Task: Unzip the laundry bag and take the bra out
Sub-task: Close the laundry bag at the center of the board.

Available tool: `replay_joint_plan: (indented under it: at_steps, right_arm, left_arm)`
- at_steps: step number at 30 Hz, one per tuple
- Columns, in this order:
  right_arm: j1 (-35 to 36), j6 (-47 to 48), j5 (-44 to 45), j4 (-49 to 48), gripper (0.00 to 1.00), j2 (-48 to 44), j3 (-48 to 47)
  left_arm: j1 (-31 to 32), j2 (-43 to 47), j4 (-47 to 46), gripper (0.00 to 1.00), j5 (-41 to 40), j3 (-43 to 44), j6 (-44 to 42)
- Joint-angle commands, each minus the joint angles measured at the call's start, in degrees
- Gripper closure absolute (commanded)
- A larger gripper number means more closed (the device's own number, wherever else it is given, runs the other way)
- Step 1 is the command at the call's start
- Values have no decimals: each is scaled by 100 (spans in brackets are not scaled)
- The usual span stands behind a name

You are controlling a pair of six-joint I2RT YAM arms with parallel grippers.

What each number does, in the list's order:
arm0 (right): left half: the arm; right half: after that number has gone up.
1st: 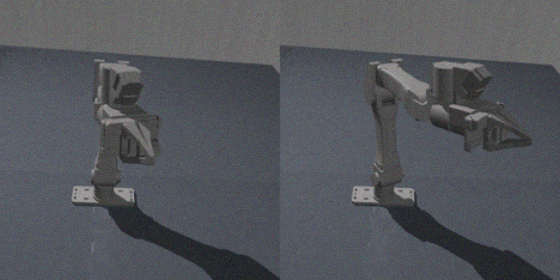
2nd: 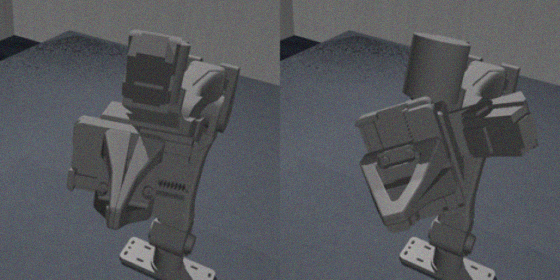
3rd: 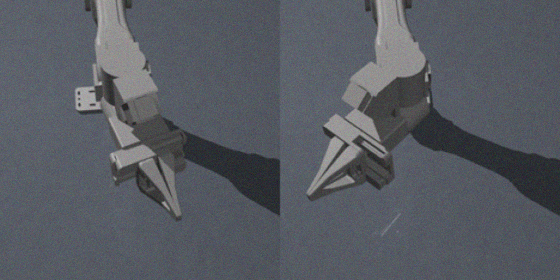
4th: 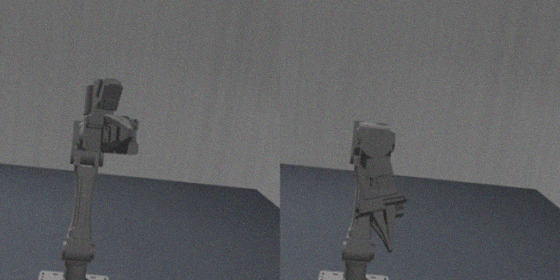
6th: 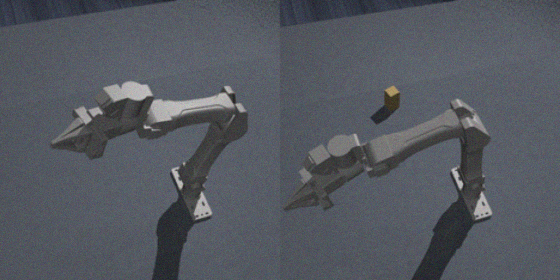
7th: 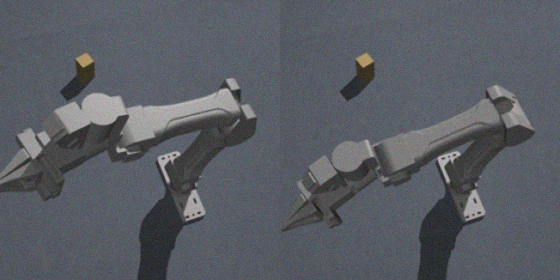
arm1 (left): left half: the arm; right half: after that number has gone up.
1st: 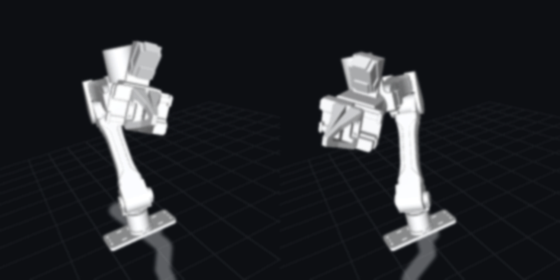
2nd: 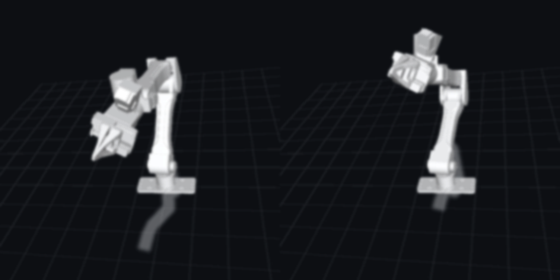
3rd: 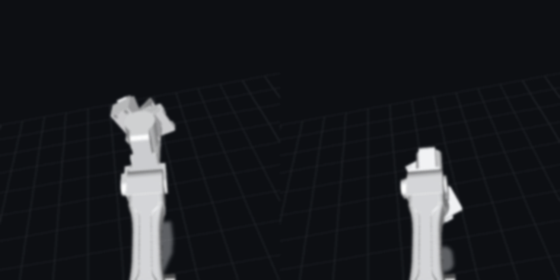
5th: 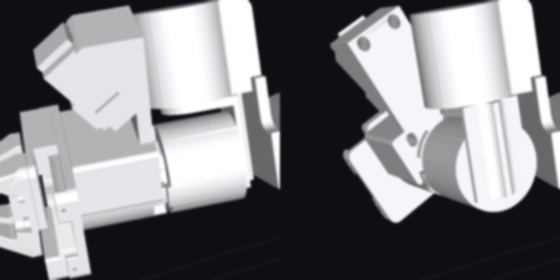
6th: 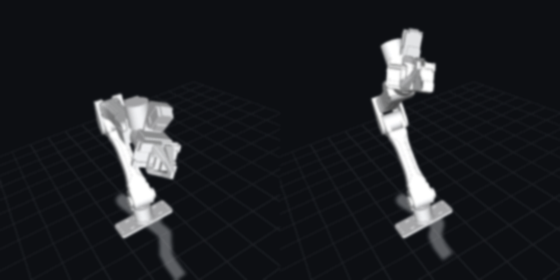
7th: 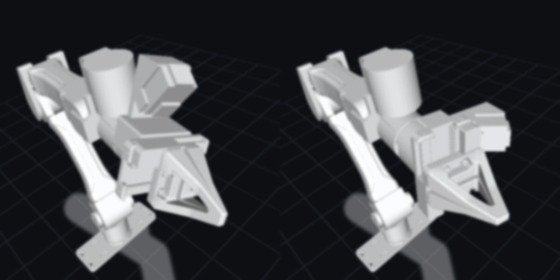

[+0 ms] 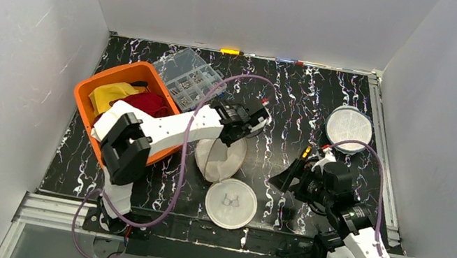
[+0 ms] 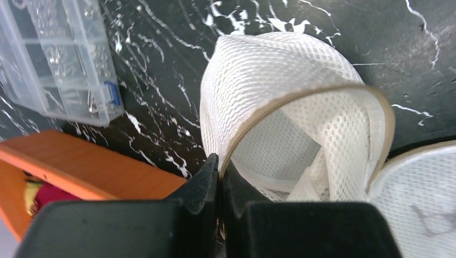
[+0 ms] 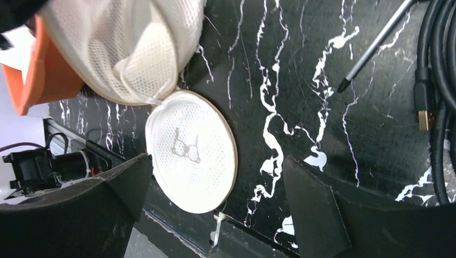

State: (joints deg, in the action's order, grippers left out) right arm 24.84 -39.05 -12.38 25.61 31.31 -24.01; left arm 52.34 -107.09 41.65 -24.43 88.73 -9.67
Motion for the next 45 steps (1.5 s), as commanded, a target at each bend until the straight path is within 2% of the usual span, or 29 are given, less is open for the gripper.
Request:
replay_joint_plan:
  at_steps: [1,5,8,11,14,18,23,27,33,39,41,45]
  right_arm:
    - [47,-133,-181,-123,2,328,120]
    - [225,-228,-60,-181,4,692,172]
    - [558,-426,183,-244,5,943,226]
    - [1010,-719,442,-372,5,1108,283]
    - [1422,-1174,525,-705,5,1156,485]
    - [1710,-1929,625,-1223,5,1081,832]
    - [2043,-2598,1069,-1545,7,944,1010]
    - [2198,-2687,1426,-1558,14,1259,974]
    - [2628,-2656,1735,-1651,31,2021,849]
    - [3009,-2634,1853,-1687,35,2895,626]
    - [3015,-2595,1914,-1613,43,3061,549]
    - [3013,-2473,2224,-1408,69,3100,428]
  left_arm:
    - [-182,1005,-98,100,-26,-241,1621]
    - [-404,1479,-2,100,17,-712,3246]
    - [-718,1959,-292,100,351,-1275,4336]
    - [-972,2337,-721,100,589,-1771,4999]
    - [-1079,2527,-925,100,677,-1843,5564]
    - [-1094,2650,-1121,100,762,-1944,6408]
    - [-1092,2844,-1805,100,1099,-2510,7573]
    - [-1094,2830,-1826,100,1029,-2669,7895]
    - [-1085,2965,-1655,100,772,-2841,7840]
    - [-1090,2996,-1560,100,703,-2845,7667]
    - [-1088,3006,-1548,100,683,-2849,7604]
    - [-1092,3022,-1548,100,750,-2874,7492]
